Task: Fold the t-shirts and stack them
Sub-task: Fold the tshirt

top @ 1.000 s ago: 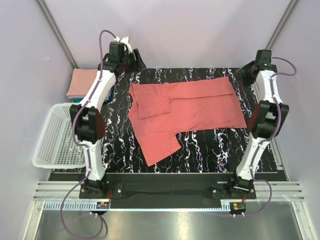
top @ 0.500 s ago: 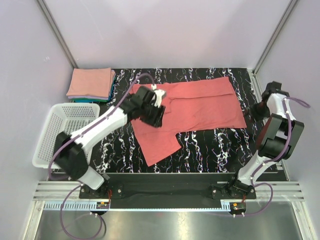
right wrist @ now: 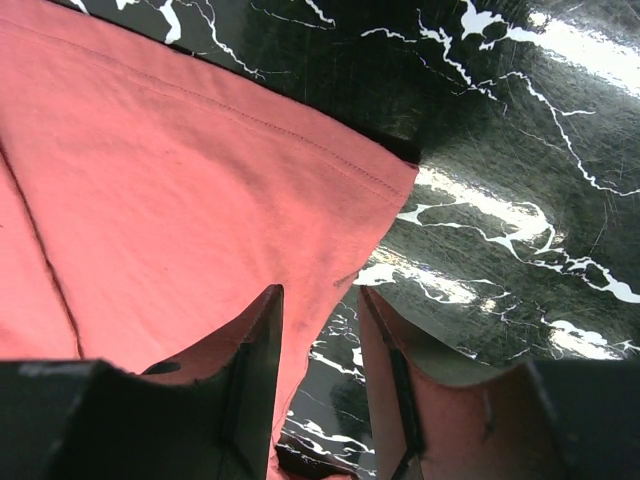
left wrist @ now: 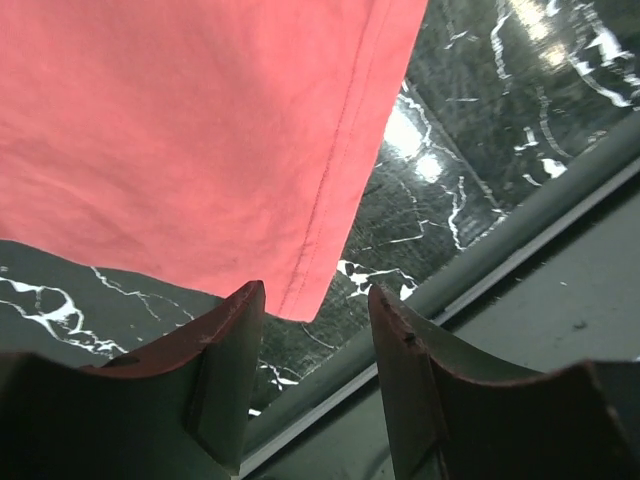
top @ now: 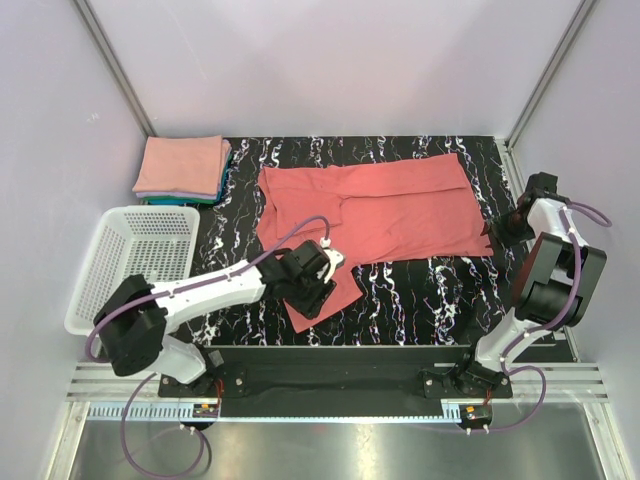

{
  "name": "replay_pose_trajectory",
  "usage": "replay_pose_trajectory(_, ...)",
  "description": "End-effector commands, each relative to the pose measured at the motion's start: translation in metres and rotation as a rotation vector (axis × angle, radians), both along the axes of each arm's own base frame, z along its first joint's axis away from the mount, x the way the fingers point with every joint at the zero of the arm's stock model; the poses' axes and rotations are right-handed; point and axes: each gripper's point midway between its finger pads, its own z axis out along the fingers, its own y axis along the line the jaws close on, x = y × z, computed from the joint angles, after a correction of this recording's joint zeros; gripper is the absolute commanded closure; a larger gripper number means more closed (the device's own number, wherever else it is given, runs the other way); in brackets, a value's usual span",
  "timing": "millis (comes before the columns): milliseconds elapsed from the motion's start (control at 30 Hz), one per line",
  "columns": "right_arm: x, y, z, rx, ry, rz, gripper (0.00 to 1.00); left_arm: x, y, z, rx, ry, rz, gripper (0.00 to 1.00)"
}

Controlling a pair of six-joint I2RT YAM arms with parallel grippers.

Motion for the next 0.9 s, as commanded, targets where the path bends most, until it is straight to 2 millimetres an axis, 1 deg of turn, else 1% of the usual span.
replay_pose_trajectory(0,0.007,-0.004,0.015,-0.042,-0.073,-0.010,0.57,0.020,-0.016,0.000,-0.038,-0.105,0.043,0.48)
replay_pose_trajectory(67,0.004,-0.002,0.009,-0.032,-0.061,-0.018,0.57,0.026,-0.020,-0.002,-0.038,-0.132,0.030,0.48)
replay_pose_trajectory(100,0.002,-0.001,0.007,-0.028,-0.056,-0.018,0.57,0.025,-0.023,-0.007,-0.027,-0.127,0.016,0.48)
replay_pose_trajectory(200,-0.001,0.000,0.001,-0.021,-0.044,-0.027,0.57,0.021,-0.029,-0.014,0.001,-0.137,-0.049,0.49)
replay_pose_trajectory(300,0.000,-0.002,0.002,-0.032,-0.043,-0.023,0.57,0.014,-0.035,-0.014,-0.008,-0.144,-0.092,0.49)
replay_pose_trajectory(433,0.005,-0.007,0.006,-0.057,-0.055,-0.013,0.57,0.016,-0.039,-0.017,0.000,-0.162,-0.098,0.49)
replay_pose_trajectory(500,0.006,-0.008,0.005,-0.058,-0.051,-0.011,0.57,0.018,-0.042,-0.020,0.009,-0.165,-0.103,0.49)
replay_pose_trajectory(567,0.006,-0.008,0.002,-0.055,-0.046,-0.009,0.57,0.017,-0.047,-0.025,0.031,-0.156,-0.115,0.53)
replay_pose_trajectory(667,0.007,-0.008,-0.001,-0.052,-0.039,-0.010,0.57,0.014,-0.047,-0.035,0.062,-0.149,-0.121,0.55)
replay_pose_trajectory(767,0.004,-0.008,-0.004,-0.055,-0.028,-0.019,0.57,0.009,-0.048,-0.040,0.079,-0.146,-0.127,0.55)
replay_pose_trajectory(867,0.002,-0.011,-0.008,-0.064,-0.017,-0.034,0.56,0.008,-0.050,-0.042,0.084,-0.158,-0.131,0.56)
